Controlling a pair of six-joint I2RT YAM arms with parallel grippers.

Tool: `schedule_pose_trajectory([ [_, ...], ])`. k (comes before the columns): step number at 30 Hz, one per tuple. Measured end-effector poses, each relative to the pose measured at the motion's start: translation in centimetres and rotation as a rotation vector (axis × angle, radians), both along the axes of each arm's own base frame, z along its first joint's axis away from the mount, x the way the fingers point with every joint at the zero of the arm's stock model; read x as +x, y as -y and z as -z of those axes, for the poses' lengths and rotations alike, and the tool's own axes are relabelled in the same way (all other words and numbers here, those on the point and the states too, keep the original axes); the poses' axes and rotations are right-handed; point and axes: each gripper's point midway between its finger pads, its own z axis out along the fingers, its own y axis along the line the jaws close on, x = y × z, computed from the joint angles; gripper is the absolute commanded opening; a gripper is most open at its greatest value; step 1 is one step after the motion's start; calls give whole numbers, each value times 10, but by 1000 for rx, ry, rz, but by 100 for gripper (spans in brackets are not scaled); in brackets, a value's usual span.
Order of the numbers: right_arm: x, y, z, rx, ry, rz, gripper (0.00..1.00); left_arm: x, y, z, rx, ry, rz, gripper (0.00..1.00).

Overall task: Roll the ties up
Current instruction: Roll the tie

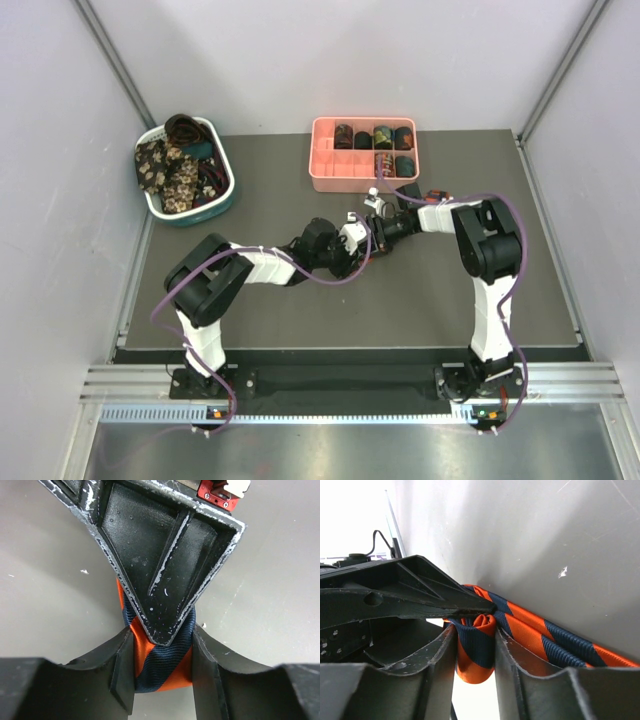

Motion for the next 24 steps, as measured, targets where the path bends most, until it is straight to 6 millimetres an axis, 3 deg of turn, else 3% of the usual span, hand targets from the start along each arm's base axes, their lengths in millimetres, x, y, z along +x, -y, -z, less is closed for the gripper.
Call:
schedule_pose_trajectory([
  [11, 11, 6, -9, -71, 45, 60, 44, 1, -1, 0, 28, -11, -10, 24],
  [19, 41, 34, -28, -142, 128, 191, 42, 2, -3, 0, 68, -49, -27, 24],
  [24, 36, 50, -35, -197, 179, 255, 40, 5, -2, 1, 103, -99, -48, 25],
])
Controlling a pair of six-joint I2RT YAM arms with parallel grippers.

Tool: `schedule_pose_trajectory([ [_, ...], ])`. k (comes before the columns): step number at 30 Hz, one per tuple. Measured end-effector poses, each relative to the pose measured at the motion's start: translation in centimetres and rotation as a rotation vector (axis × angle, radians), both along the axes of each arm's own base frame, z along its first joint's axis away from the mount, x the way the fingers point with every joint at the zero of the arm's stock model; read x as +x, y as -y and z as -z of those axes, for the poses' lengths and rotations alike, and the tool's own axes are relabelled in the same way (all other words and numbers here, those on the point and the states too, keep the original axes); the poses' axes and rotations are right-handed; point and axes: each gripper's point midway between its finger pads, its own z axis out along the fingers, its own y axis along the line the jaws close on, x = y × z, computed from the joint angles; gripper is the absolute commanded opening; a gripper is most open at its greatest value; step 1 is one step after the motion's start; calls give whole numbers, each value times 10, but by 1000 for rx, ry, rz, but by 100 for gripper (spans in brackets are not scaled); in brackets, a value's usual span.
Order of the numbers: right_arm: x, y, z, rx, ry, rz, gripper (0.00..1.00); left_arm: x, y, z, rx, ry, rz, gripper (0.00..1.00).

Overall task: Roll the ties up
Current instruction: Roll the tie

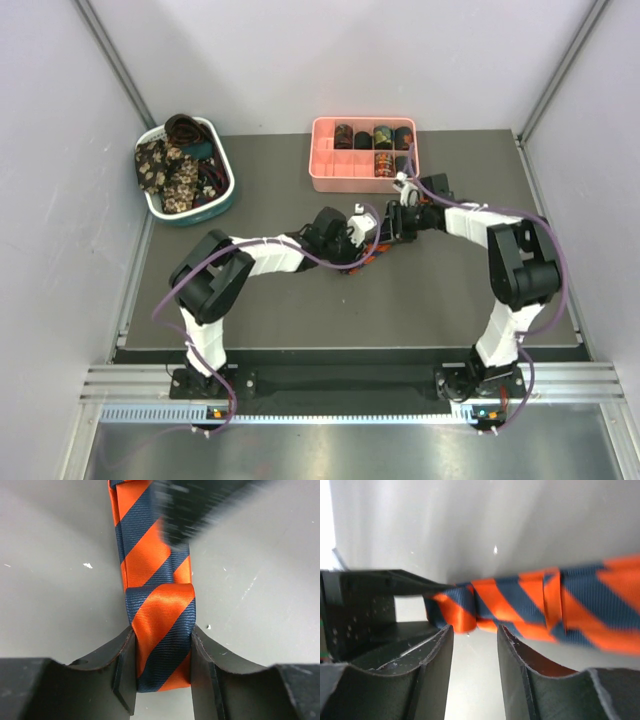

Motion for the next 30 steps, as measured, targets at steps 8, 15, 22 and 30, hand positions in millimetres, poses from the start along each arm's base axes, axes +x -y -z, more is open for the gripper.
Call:
schedule_pose_trajectory([
  [8, -39, 32, 0, -149, 84, 115, 36, 0, 1, 1, 63, -67, -34, 25],
  [15, -78, 15, -19, -307, 335, 127, 37, 2, 2, 1, 118, -125, -77, 27],
  [22, -118, -1, -16, -434, 523, 125, 37, 3, 2, 2, 173, -192, -110, 27],
  [30, -148, -20, -23, -537, 727, 82, 40, 3, 2, 3, 224, -228, -108, 25],
])
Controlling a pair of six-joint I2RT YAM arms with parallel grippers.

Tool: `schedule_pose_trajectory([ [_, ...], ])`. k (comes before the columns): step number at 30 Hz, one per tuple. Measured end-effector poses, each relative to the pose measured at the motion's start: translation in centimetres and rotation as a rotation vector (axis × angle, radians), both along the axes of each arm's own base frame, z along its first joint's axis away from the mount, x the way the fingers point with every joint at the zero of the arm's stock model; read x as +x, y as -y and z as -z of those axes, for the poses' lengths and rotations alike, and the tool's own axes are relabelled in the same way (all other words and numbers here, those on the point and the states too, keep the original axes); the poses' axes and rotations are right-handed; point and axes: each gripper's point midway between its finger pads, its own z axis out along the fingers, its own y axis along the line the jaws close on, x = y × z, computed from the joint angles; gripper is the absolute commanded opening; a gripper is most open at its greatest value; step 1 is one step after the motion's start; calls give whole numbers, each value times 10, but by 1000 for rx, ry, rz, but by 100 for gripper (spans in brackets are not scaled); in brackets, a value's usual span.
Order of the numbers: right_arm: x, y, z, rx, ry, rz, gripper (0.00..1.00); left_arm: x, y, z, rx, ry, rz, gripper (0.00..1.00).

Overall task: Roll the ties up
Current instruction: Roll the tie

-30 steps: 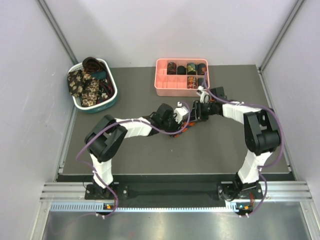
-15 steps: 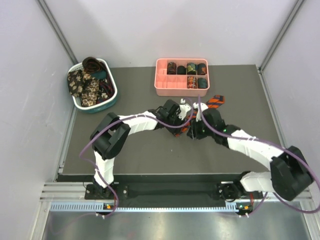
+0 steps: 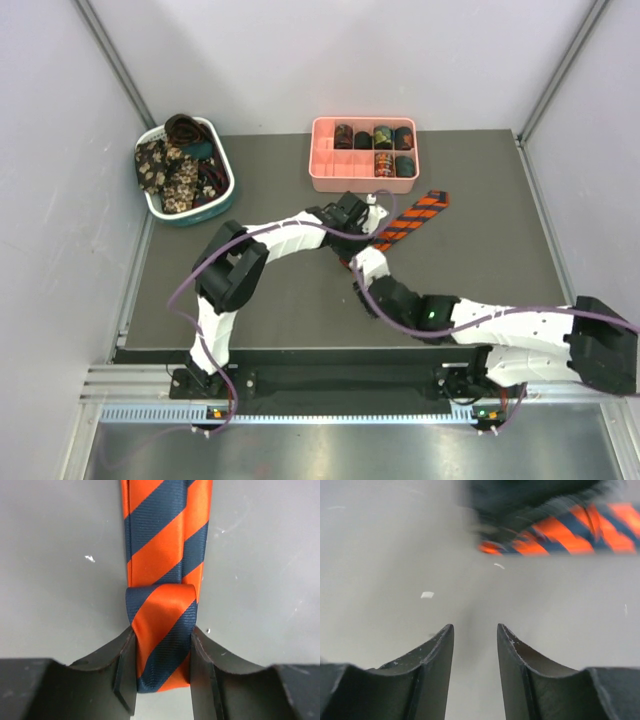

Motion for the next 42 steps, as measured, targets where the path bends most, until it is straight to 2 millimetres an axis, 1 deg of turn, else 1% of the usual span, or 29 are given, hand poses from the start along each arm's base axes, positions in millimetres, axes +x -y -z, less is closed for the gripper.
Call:
schedule_pose_trajectory([
  [3, -22, -27, -11, -33, 94, -125, 39, 1, 1, 0, 16, -15, -4, 24],
  [5, -33, -44, -14, -76, 140, -190, 38, 0, 1, 0, 25, -25, -3, 23],
  [8, -43, -68, -12, -171, 208, -254, 39, -1, 2, 1, 39, -39, 0, 23],
  [10, -53, -85, -4, -247, 244, -304, 39, -1, 2, 1, 47, -48, 0, 23],
  [11, -54, -92, 0, -280, 256, -314, 39, -1, 2, 1, 50, -51, 0, 23],
  [12, -54, -98, 4, -318, 267, -319, 40, -1, 2, 1, 54, -55, 1, 23],
  [13, -53, -104, 8, -355, 275, -318, 45, -1, 2, 1, 58, -59, 0, 23],
  [15, -46, -111, 15, -436, 293, -301, 45, -1, 2, 1, 66, -67, 1, 23],
  [16, -41, -112, 17, -482, 299, -288, 45, -1, 2, 1, 69, -71, 1, 23],
  [20, -19, -131, 20, -589, 304, -227, 48, -2, 2, 1, 83, -86, 2, 23],
  [21, -11, -133, 19, -615, 302, -207, 48, -2, 2, 1, 86, -88, 3, 23],
  [23, 3, -129, 20, -668, 291, -173, 48, -2, 2, 1, 91, -94, 3, 23],
  [27, 35, -113, 23, -762, 255, -102, 48, -2, 2, 0, 104, -106, 4, 23],
  [30, 53, -99, 27, -811, 230, -67, 48, -3, 2, 0, 114, -116, 4, 22],
  [33, 63, -87, 32, -851, 211, -51, 48, -3, 2, 1, 128, -131, 4, 23],
  [36, 68, -81, 39, -890, 198, -53, 48, -4, 2, 1, 145, -148, 5, 22],
  [38, 70, -79, 43, -914, 192, -59, 48, -3, 2, 1, 158, -156, 5, 23],
  [40, 72, -80, 48, -934, 190, -63, 51, -4, 1, 1, 173, -162, 5, 23],
  [42, 75, -79, 47, -967, 206, -54, 53, -4, 1, 1, 183, -166, 5, 24],
])
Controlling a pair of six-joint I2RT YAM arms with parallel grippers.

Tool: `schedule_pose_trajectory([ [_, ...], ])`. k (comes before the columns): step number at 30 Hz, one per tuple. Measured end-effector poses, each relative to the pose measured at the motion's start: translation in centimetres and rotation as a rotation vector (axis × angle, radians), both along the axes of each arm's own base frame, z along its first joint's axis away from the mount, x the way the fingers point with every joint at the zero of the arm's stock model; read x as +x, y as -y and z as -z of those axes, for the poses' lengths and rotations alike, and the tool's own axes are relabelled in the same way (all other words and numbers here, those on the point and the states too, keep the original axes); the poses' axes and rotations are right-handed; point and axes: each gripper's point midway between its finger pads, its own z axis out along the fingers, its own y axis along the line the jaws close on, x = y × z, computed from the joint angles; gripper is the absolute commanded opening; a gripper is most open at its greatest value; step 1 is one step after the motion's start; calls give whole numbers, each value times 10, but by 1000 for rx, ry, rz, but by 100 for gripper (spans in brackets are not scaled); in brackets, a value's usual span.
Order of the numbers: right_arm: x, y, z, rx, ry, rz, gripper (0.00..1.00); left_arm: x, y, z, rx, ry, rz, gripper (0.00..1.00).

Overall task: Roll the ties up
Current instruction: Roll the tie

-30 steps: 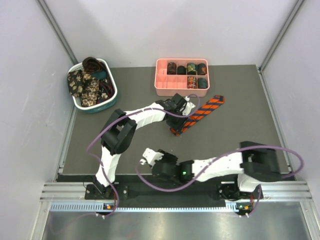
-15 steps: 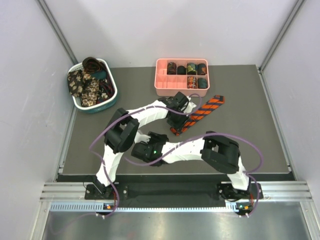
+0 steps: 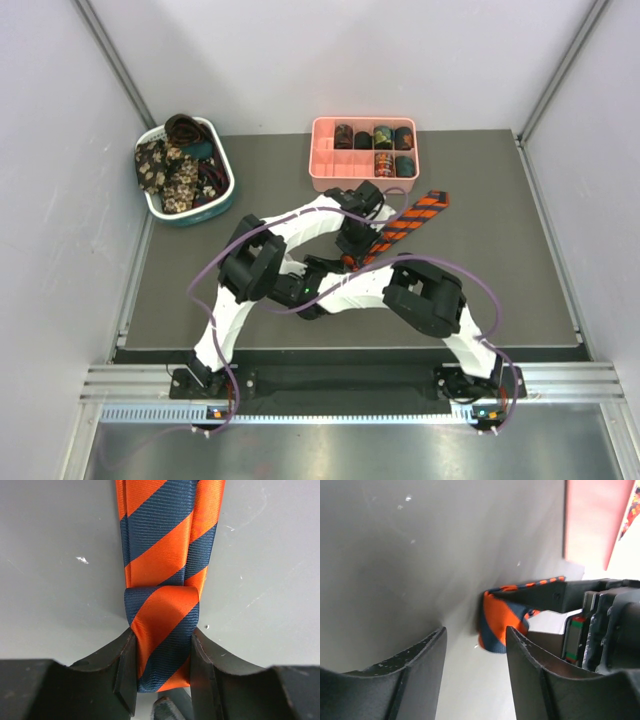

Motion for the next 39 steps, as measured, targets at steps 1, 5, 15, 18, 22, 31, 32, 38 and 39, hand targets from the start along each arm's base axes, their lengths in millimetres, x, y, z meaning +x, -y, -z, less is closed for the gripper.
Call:
schedule_pose_trajectory([
  [1, 1, 0, 0, -9, 6, 1, 54, 0, 0, 0, 4, -3, 1, 24],
  [5, 8, 3, -2, -46, 37, 12, 55, -3, -1, 0, 18, -15, 3, 24],
  [15, 18, 16, -2, -111, 66, 39, 56, -5, -2, 0, 36, -31, 5, 24],
  [18, 25, 20, -2, -126, 71, 62, 56, -7, -4, 1, 48, -41, 6, 24],
  [22, 25, 22, -1, -140, 70, 81, 52, -7, -4, 1, 58, -47, 6, 24],
  [31, 24, 27, 6, -165, 62, 134, 26, -9, -4, 1, 83, -40, 21, 27],
  [32, 24, 27, 6, -159, 61, 141, 24, -10, -3, 1, 87, -36, 25, 28],
  [38, 22, 28, 8, -123, 70, 170, 4, -10, -3, 2, 105, -18, 39, 38],
  [39, 22, 28, 8, -119, 72, 173, 2, -10, -3, 2, 106, -16, 41, 39],
])
